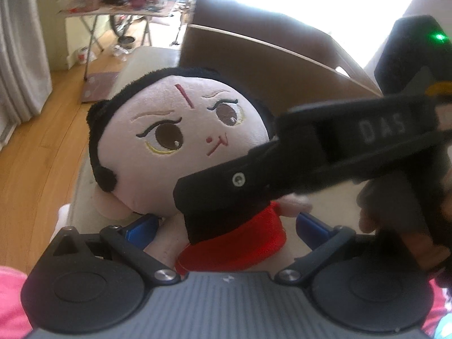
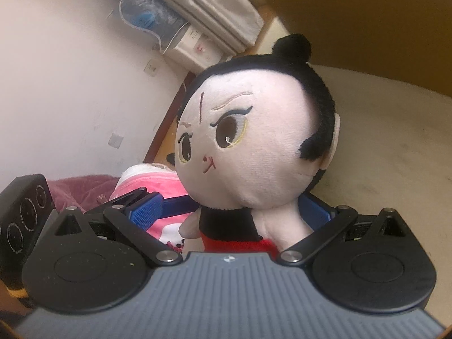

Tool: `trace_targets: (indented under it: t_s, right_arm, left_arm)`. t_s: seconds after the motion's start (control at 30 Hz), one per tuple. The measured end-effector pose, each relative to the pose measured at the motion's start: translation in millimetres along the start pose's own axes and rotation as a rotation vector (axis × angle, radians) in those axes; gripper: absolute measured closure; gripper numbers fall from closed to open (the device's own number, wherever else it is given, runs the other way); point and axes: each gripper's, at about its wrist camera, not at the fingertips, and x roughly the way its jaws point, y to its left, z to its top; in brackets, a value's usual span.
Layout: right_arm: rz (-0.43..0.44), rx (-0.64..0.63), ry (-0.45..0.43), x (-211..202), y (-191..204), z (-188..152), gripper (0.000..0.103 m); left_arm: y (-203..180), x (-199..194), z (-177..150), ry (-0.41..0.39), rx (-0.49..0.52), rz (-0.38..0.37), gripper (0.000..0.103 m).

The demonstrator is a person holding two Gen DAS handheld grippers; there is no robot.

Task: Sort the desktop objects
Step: 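Grasp the plush doll's head with the right gripper while the left gripper grasps its body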

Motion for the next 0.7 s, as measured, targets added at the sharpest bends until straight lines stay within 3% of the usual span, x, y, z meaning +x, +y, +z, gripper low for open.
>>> trace_targets:
  t_s: [0.47, 0.7]
  right_arm:
    - [-0.013, 0.191, -0.124, -48, -55, -32, 0.001]
    - [-0.042, 0.256, -0.181, -65, -75, -45, 0.001]
  left_arm:
    - [-48, 19, 6, 0.014, 0.132, -0.088, 0.000]
    - [-60, 25, 12, 0.025, 0.139, -0.145, 0.000]
